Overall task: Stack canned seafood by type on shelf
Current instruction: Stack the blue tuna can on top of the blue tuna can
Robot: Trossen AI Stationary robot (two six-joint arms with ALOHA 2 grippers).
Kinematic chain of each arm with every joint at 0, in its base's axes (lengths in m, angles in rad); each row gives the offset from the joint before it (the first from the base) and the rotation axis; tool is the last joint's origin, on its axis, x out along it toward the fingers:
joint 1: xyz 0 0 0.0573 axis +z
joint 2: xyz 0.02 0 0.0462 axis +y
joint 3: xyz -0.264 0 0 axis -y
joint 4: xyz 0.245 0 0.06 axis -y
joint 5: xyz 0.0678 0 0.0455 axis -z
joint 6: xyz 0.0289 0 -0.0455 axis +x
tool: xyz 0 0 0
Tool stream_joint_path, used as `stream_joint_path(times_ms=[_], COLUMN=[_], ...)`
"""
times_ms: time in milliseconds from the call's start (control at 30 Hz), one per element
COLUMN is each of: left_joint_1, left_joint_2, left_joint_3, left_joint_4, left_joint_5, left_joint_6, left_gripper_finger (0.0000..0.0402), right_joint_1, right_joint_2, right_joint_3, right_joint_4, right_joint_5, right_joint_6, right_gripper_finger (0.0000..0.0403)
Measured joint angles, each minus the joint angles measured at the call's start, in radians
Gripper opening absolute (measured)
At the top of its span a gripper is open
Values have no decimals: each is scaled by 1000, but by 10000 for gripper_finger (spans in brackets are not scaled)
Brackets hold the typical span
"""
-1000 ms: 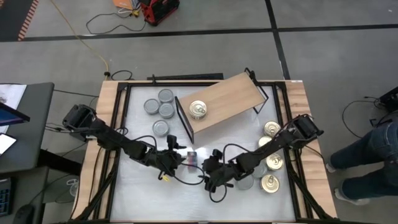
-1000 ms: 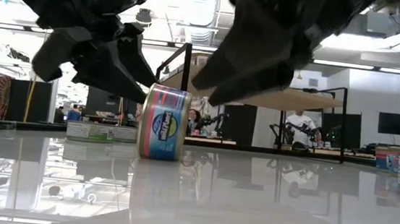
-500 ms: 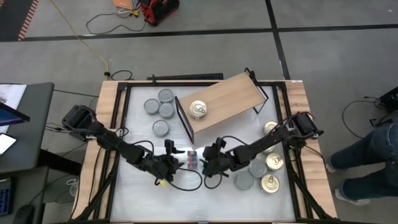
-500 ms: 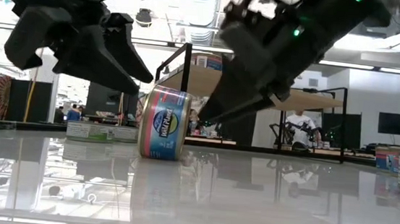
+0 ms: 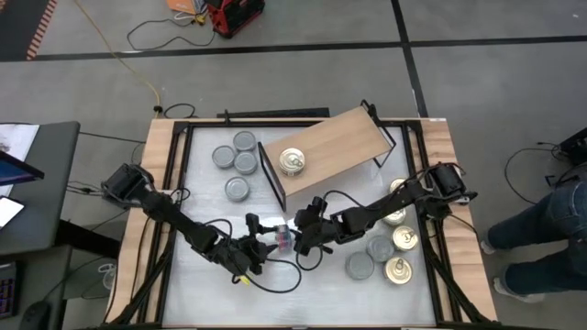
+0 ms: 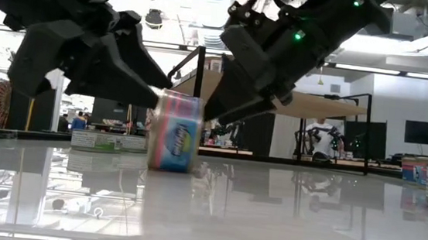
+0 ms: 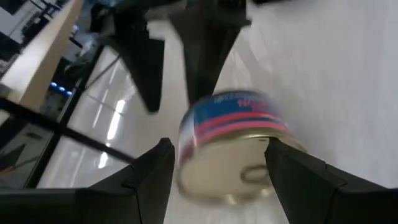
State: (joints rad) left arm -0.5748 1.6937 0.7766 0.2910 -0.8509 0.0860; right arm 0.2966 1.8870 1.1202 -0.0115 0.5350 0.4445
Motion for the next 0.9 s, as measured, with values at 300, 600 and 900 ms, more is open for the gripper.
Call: stream_joint_path(times_ms=[300,600,900], left_joint_1=[-1,-21,138], left_joint_2=[93,-43,-256], left_joint_3=[84,87,88], left_joint_4=[5,-97,-338], left_joint_5=[-37,64,538], left_joint_6=[53,33,-141], left_gripper_finger=[240,240,241], right_joint_1=[-19,-17,19], right_joint_2=[0,-23,-101], right_joint_3=[0,0,0], right_joint_4=[31,-51,-154], right_joint_5=[-23,-15,-98], right_joint_6=[-51,-53,-52], right_gripper_finger=[285,285,285])
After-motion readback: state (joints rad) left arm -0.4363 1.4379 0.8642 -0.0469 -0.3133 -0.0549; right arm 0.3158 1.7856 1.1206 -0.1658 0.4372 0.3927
